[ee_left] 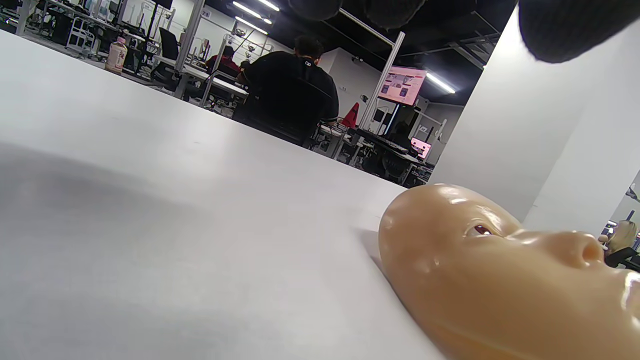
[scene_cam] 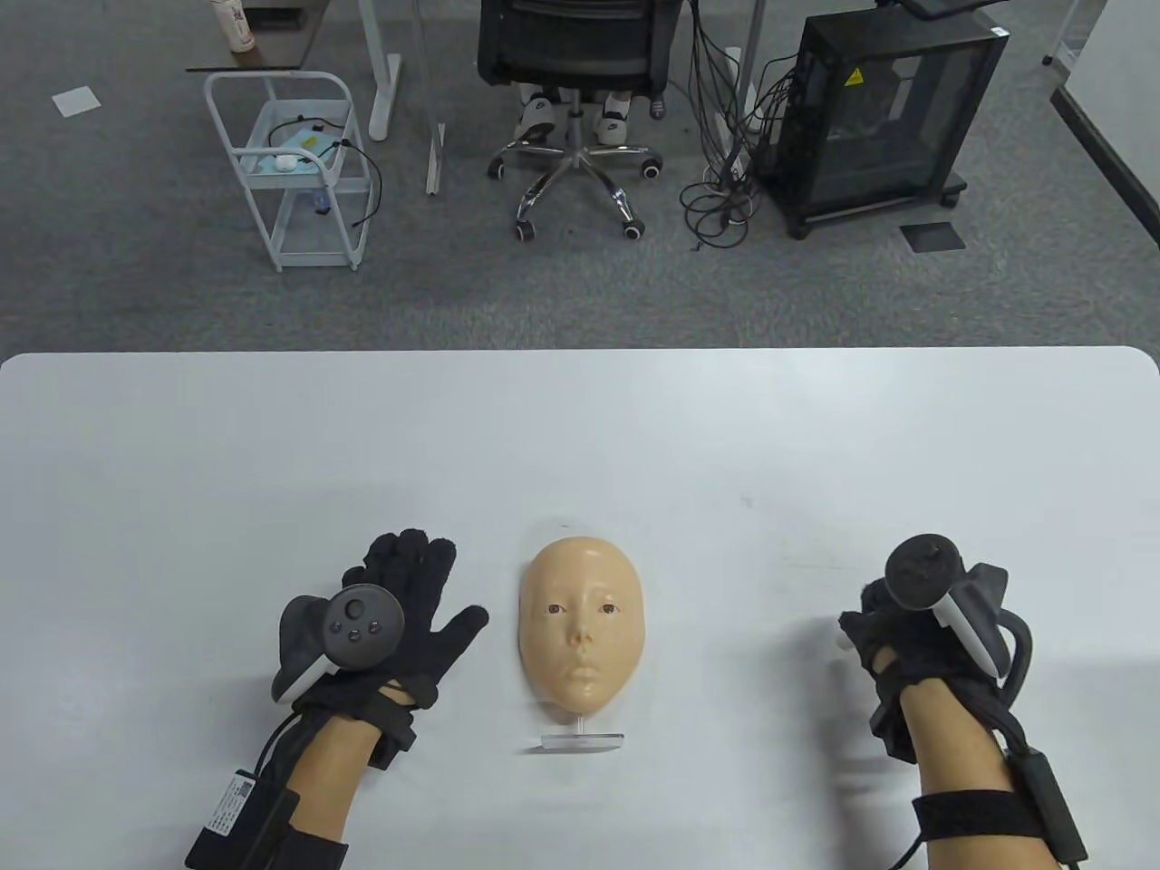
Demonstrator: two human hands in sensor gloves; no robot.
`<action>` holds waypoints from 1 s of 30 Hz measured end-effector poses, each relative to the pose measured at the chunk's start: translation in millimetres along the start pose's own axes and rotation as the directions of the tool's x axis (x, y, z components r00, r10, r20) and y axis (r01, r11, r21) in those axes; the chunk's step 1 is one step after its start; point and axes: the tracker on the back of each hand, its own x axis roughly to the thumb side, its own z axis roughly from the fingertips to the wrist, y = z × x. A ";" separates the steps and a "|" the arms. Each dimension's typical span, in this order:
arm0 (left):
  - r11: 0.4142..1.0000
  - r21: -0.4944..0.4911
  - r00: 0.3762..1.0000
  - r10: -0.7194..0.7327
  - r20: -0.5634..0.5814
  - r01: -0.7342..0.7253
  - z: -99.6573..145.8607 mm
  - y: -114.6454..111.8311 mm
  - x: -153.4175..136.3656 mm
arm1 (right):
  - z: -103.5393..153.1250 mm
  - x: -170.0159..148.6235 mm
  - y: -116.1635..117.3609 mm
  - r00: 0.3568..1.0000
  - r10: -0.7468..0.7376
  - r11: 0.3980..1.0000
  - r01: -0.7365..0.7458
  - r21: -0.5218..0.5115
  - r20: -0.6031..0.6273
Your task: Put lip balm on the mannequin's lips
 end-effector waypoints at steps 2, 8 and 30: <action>1.000 0.000 1.000 0.021 0.003 -0.021 0.6 -1.3 1.0 | 5.8 21.0 1.6 0.990 -0.111 0.994 0.112 -0.002 0.087; 0.980 0.021 0.979 0.199 0.054 -0.200 1.5 -7.2 7.6 | 28.6 94.7 19.6 0.797 -0.467 0.879 0.465 0.105 0.383; 0.669 -0.115 0.625 0.733 0.270 -0.735 6.2 -30.2 52.8 | 88.0 158.2 72.4 0.329 -0.712 0.644 0.658 0.390 0.620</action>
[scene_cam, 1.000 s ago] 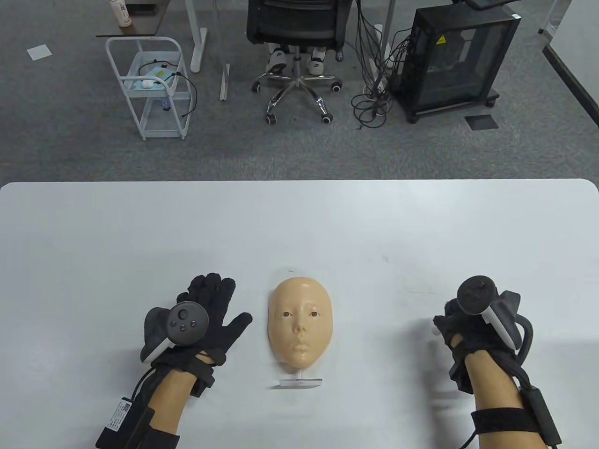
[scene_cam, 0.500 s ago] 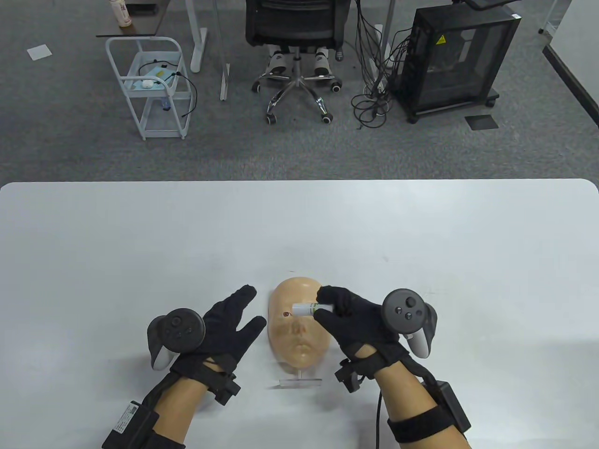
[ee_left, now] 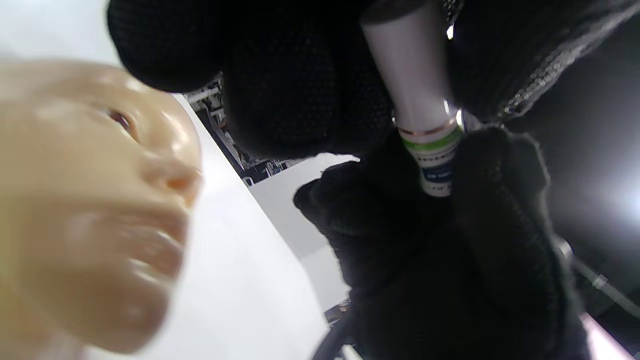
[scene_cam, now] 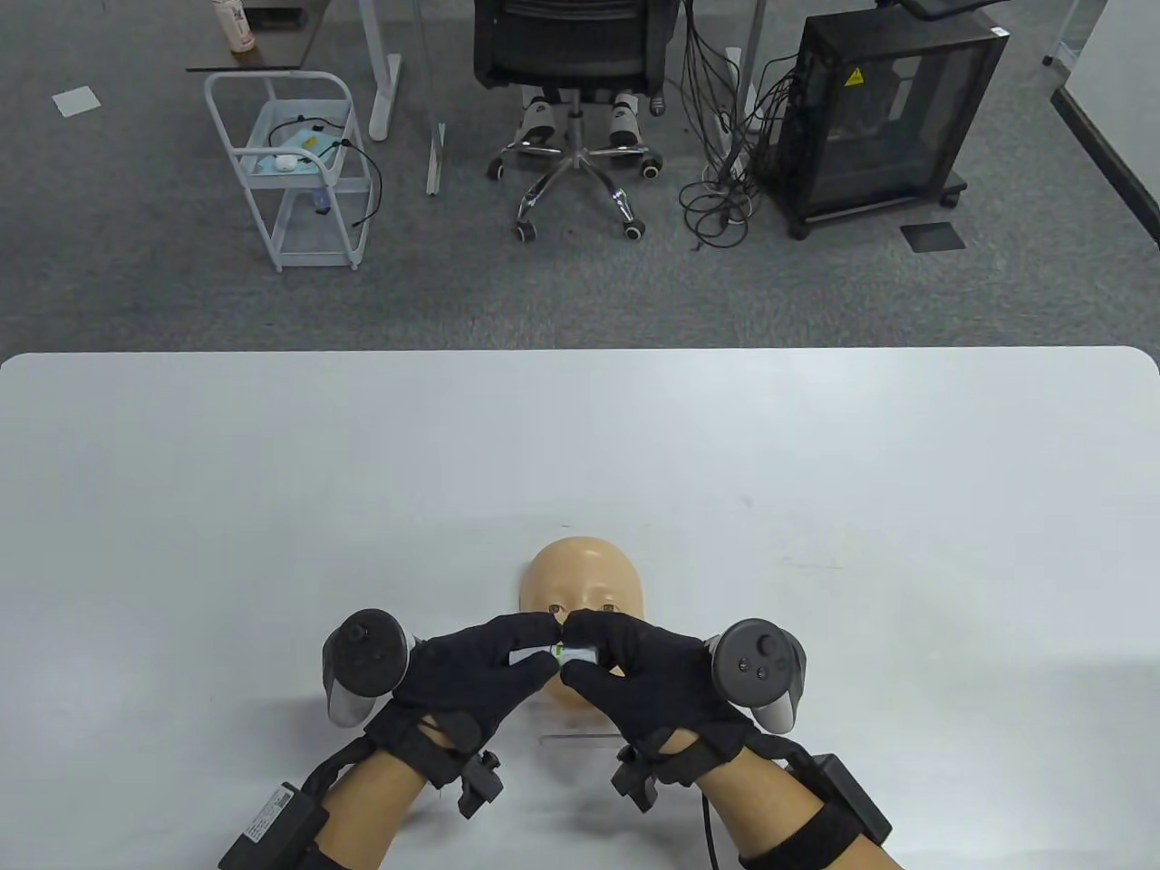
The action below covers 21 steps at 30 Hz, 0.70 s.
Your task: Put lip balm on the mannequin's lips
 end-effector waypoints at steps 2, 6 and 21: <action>0.992 0.026 0.992 0.127 -0.001 -0.127 -0.1 -1.2 -2.3 | -0.5 3.1 -0.9 1.000 -0.027 1.000 0.027 -0.006 0.014; 0.979 0.066 0.981 0.192 0.014 -0.193 1.6 -2.9 2.0 | 0.5 2.7 -2.2 0.992 -0.126 0.992 0.126 -0.001 -0.014; 0.971 0.112 0.977 0.214 -0.017 -0.211 3.0 13.4 -2.9 | 5.7 1.3 -14.7 0.998 -0.065 0.995 0.064 -0.079 -0.013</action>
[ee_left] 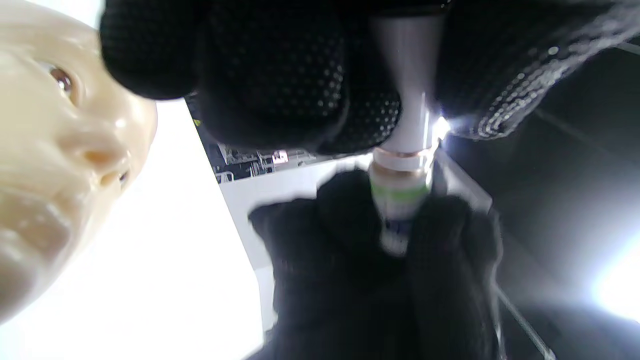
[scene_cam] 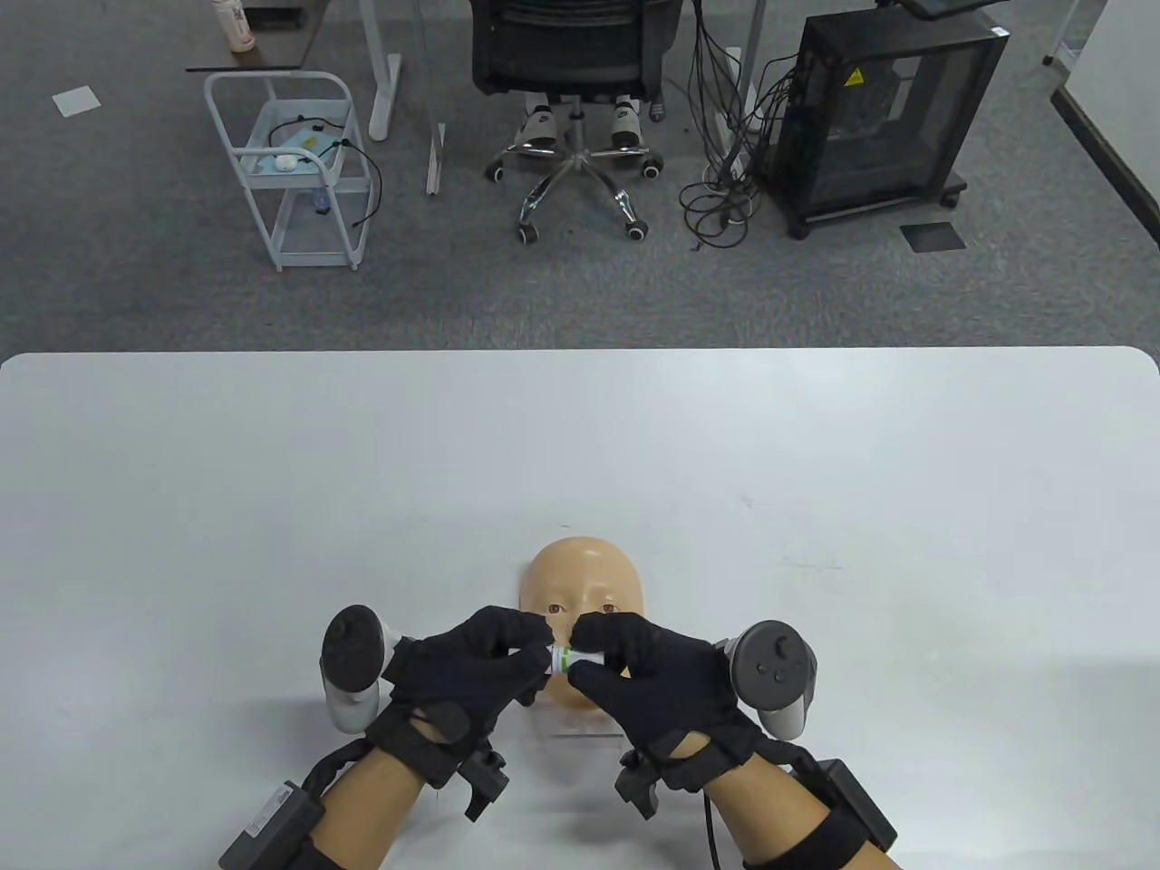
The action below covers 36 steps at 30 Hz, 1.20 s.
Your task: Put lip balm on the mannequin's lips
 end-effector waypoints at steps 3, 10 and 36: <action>0.999 0.051 0.998 0.018 -0.056 -0.015 -1.8 27.3 -0.6 | -1.4 -0.6 -22.3 1.000 0.021 0.998 -0.021 -0.057 0.000; 0.991 0.131 0.997 -0.022 -0.067 0.031 1.3 42.3 -5.6 | -13.1 -25.3 -50.0 0.528 0.827 0.558 -0.813 0.170 -0.192; 0.998 0.060 0.993 0.007 -0.114 0.000 0.3 26.6 -12.6 | -21.6 -51.9 -44.4 0.197 0.945 0.301 -0.837 0.457 -0.261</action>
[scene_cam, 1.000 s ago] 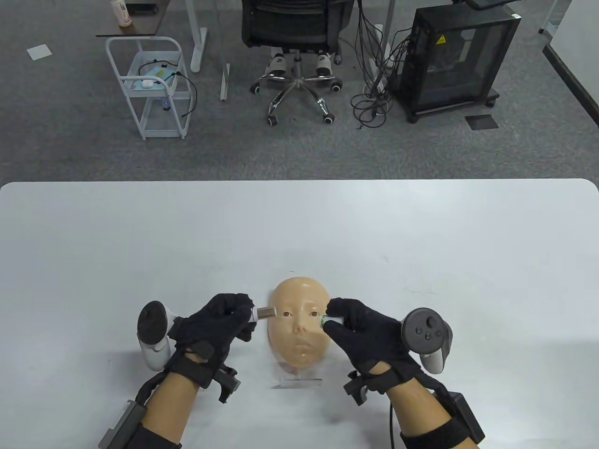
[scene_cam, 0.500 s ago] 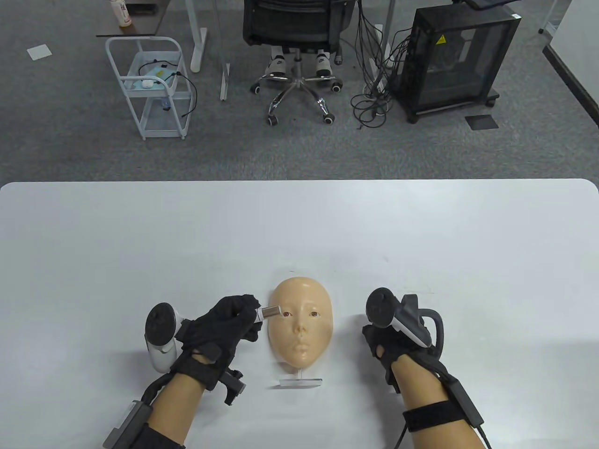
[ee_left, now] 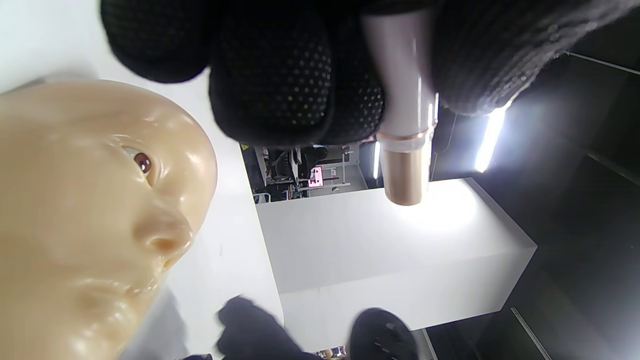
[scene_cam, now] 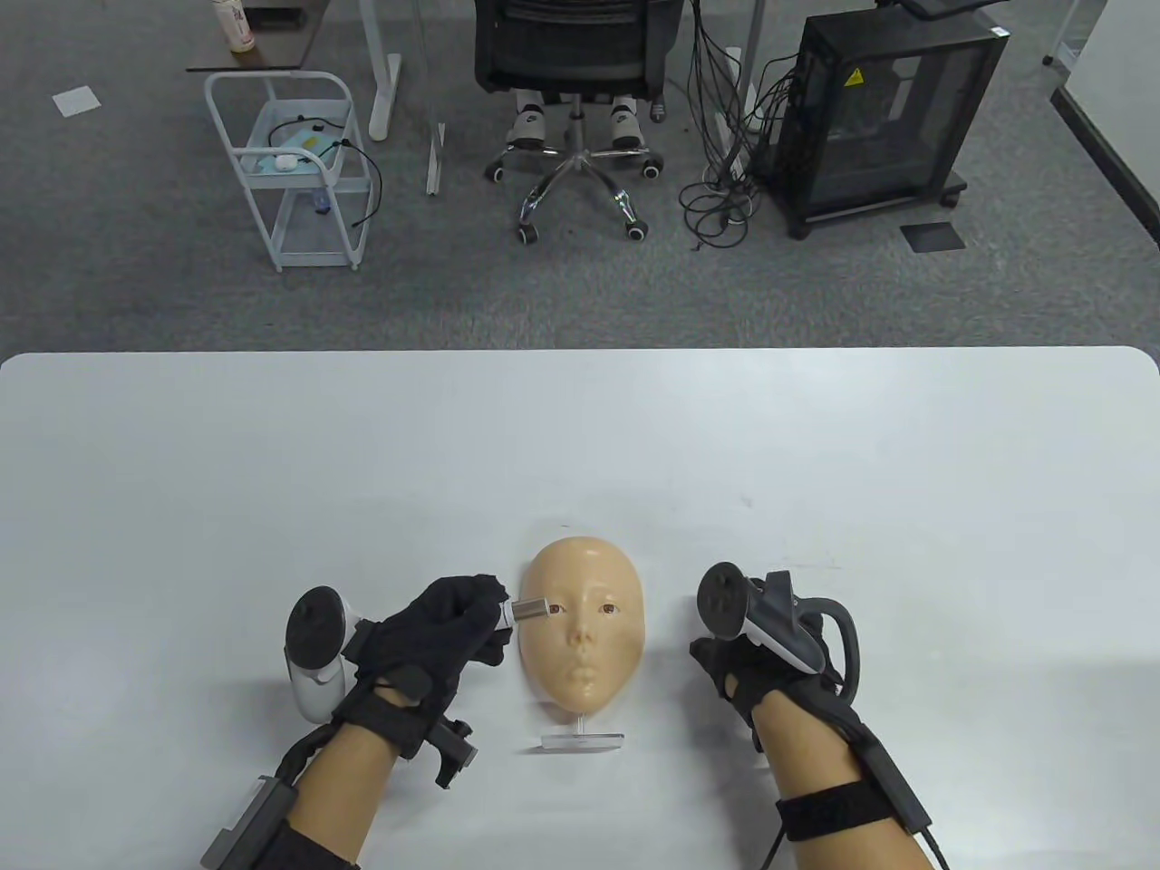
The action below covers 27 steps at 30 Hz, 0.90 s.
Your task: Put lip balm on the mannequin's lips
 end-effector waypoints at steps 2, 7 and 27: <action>1.000 -0.013 1.000 0.019 -0.018 -0.019 -0.2 -1.9 -1.2 | 12.8 4.0 -16.7 0.993 -0.084 0.986 0.095 -0.133 0.088; 0.988 -0.019 0.982 0.149 -0.119 -0.152 1.6 -7.8 -9.0 | 47.7 43.7 -47.5 0.602 -0.259 0.747 0.621 -0.239 0.755; 0.961 -0.121 0.962 0.232 -0.144 -0.250 -0.4 -20.4 -11.3 | 41.5 98.6 -33.9 0.367 -0.480 0.609 0.793 0.002 0.797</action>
